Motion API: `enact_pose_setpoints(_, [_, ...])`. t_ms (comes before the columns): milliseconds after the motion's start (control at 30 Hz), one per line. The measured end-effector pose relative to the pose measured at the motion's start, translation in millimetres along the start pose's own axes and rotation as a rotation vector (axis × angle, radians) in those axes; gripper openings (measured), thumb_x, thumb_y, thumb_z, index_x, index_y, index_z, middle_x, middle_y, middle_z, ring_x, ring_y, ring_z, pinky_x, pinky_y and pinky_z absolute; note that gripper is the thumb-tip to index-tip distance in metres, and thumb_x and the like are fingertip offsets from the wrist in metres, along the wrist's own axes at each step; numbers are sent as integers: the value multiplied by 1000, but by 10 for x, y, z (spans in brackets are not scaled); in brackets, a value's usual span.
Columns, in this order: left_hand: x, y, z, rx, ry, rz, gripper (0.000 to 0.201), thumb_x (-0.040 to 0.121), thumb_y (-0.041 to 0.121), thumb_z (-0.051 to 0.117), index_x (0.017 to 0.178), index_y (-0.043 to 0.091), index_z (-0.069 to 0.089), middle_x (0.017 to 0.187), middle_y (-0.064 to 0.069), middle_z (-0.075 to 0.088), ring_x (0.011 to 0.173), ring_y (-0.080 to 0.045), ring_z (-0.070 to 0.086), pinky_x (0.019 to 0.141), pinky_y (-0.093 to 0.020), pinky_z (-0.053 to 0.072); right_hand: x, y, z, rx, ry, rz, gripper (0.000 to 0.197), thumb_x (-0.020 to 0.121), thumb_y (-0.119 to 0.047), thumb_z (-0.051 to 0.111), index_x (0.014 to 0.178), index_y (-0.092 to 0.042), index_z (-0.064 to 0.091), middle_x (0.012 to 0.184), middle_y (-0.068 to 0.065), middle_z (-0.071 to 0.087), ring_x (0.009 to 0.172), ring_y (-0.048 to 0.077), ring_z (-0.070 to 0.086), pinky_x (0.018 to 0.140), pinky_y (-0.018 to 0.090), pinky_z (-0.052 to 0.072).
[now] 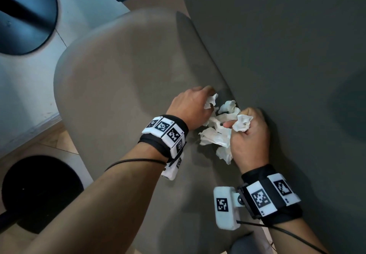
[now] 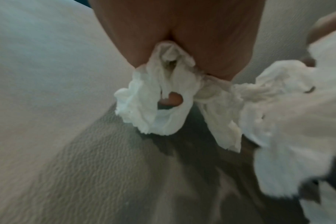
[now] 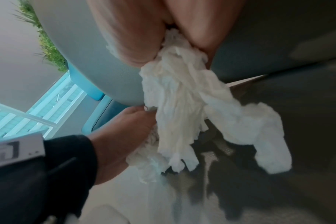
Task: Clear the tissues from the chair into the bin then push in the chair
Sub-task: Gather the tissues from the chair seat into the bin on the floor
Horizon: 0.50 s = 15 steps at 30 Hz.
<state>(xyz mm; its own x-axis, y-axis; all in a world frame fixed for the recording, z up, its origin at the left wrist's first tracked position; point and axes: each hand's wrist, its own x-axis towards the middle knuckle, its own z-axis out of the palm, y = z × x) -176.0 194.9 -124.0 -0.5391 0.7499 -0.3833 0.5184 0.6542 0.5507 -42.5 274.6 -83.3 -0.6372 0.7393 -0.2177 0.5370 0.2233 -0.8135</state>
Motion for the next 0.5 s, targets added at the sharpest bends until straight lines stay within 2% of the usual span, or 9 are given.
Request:
enact_pose_setpoints(33, [7,22,-5,-20,-6,2,37,89,33,54,124,22,53,110,-3,67,92,-29,64,69,-33,43,0,21,-1,-14,-1,0,38,70,0,44,65,-37,42,85,8,61,79,21,62,74,21,48])
enact_pose_setpoints(67, [25,52,0,-29,-21,-4,37,89,39,54,123,24,52,106,-3,68,89,-28,64,68,-32,43,-4,43,-4,-32,-3,9,34,69,0,43,68,-34,43,85,8,60,79,22,61,73,24,48])
enact_pose_setpoints(133, [72,119,34,-7,-70,-35,48,85,59,53,122,29,50,105,0,69,87,-27,65,70,-34,48,-20,91,-7,-52,0,20,25,69,2,43,72,-23,44,79,3,54,73,15,54,68,15,42])
enact_pose_setpoints(200, [119,170,110,84,-135,-43,59,78,70,54,122,31,49,108,0,69,91,-28,65,72,-35,48,-53,106,-24,-36,-6,43,21,70,3,42,74,-18,43,72,-3,48,66,9,45,62,14,36])
enact_pose_setpoints(233, [133,188,149,132,-146,-24,57,79,68,55,122,31,51,109,0,68,93,-29,65,71,-35,47,-75,96,-38,-11,-16,63,20,70,3,42,74,-17,43,70,-5,46,63,7,43,60,16,36])
enact_pose_setpoints(300, [140,188,176,173,-119,14,41,84,53,57,119,32,56,115,1,66,100,-30,65,73,-35,46,-113,57,-71,49,-34,97,21,71,1,43,72,-20,42,66,-9,44,58,3,39,57,16,36])
enact_pose_setpoints(400, [111,112,93,63,-84,19,32,84,39,60,114,27,64,123,3,61,101,-29,63,75,-33,45,-140,2,-119,167,-85,126,17,72,-9,50,73,-22,41,65,-14,44,59,3,40,57,19,38])
enact_pose_setpoints(433, [86,78,48,21,-75,21,30,84,37,61,110,23,65,120,1,61,98,-30,62,73,-32,43,-142,-22,-137,216,-111,129,15,73,-10,53,76,-20,42,67,-15,45,61,6,43,58,23,40])
enact_pose_setpoints(500, [26,10,-40,-27,-41,10,21,84,27,60,102,17,65,106,-3,62,91,-32,63,73,-34,47,-149,-65,-179,304,-170,140,16,76,-7,58,87,-13,47,74,-8,49,64,9,49,61,25,44])
